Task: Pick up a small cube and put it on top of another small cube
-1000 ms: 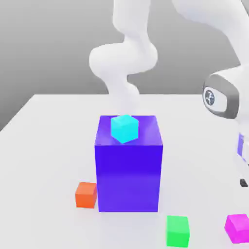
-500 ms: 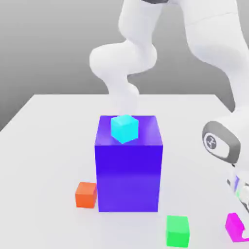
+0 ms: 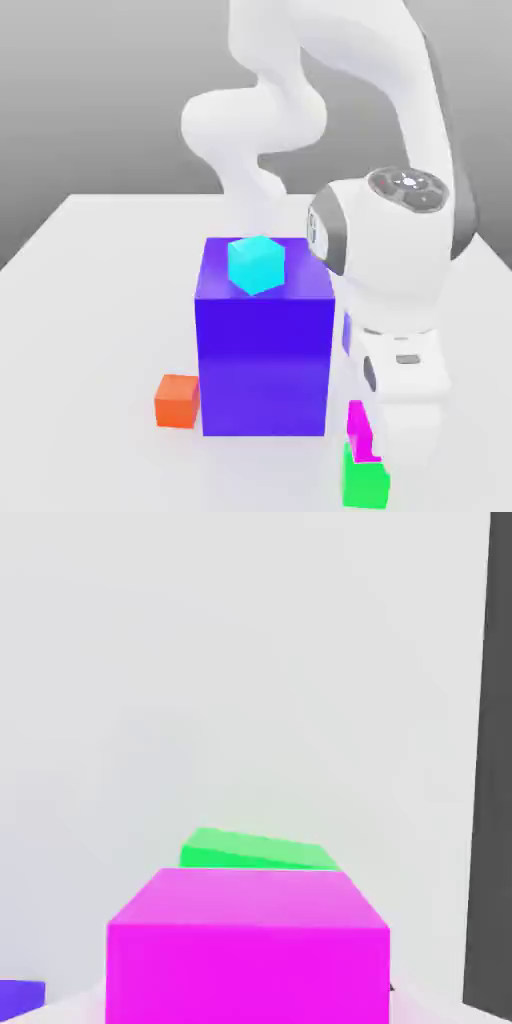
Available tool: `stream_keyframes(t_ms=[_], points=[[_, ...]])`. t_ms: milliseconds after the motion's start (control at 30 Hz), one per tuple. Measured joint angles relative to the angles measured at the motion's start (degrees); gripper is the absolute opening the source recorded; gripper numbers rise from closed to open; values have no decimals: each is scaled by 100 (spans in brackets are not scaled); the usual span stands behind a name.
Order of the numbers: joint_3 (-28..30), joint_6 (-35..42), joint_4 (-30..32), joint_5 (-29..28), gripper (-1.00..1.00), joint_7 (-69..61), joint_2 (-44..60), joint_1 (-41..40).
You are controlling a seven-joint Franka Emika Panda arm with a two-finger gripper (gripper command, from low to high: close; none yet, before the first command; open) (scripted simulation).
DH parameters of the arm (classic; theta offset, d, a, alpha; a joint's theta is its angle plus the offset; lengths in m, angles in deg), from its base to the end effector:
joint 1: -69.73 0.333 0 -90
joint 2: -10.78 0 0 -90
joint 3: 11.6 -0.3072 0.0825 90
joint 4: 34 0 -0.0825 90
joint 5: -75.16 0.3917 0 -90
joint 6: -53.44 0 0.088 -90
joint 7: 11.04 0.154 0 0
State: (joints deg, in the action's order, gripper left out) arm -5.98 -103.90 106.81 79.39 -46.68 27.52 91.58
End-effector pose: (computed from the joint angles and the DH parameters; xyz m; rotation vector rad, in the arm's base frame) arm 0.4634 0.1290 0.1193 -2.8674 -1.2826 0.0021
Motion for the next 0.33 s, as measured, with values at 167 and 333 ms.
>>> stream_keyframes(t_ms=[167,333], points=[[-9,-59,-1,16,100,-13,56,-9],[78,627,39,-193,100,136,-688,43]])
